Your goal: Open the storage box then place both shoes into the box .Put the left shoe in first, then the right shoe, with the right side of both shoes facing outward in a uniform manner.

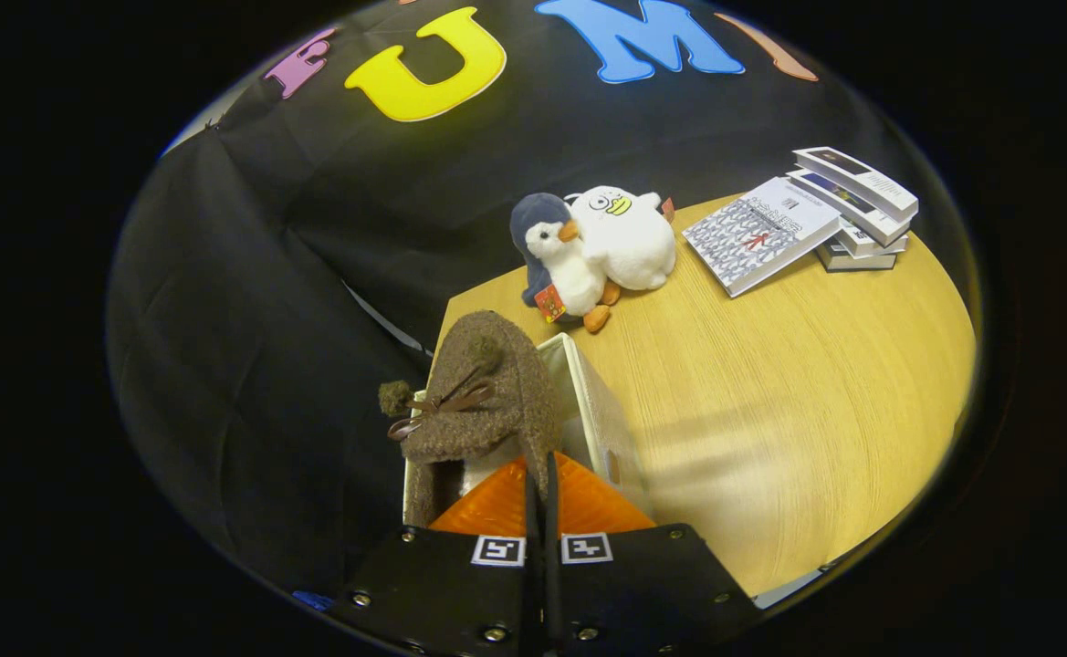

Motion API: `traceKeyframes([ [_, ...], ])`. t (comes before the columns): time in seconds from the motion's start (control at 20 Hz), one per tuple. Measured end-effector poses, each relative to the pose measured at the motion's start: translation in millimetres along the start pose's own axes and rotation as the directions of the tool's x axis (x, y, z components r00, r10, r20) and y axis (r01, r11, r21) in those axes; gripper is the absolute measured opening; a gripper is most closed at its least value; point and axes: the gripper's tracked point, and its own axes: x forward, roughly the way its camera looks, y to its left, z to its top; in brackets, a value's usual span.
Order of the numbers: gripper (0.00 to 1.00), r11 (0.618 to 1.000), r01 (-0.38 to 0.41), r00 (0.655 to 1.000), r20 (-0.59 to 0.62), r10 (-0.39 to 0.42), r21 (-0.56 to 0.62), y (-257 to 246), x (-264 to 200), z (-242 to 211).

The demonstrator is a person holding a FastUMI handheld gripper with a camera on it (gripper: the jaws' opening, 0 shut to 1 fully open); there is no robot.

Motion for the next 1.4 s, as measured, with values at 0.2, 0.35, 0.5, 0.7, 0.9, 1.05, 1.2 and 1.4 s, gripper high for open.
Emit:
traceKeyframes([
  [0.2, 0.00, 1.000, 0.010, 1.000, -0.016, -0.010, -0.001, -4, 8, -10],
  [0.35, 0.29, 1.000, -0.024, 0.999, 0.029, 0.024, -0.011, 0, 2, 3],
  [0.5, 0.86, 0.998, -0.046, 0.994, 0.097, 0.049, -0.036, -1, -12, 25],
  [0.7, 0.98, 0.989, -0.042, 0.979, 0.191, 0.069, -0.142, -1, -33, 54],
  [0.9, 0.98, 0.956, 0.008, 0.942, 0.323, 0.092, -0.294, -4, -78, 86],
  [1.05, 0.98, 0.923, 0.092, 0.901, 0.425, 0.082, -0.374, -15, -118, 110],
  [1.2, 0.98, 0.900, 0.156, 0.860, 0.504, 0.079, -0.406, -35, -145, 130],
  [1.4, 0.98, 0.876, 0.235, 0.803, 0.592, 0.070, -0.422, -63, -181, 153],
])
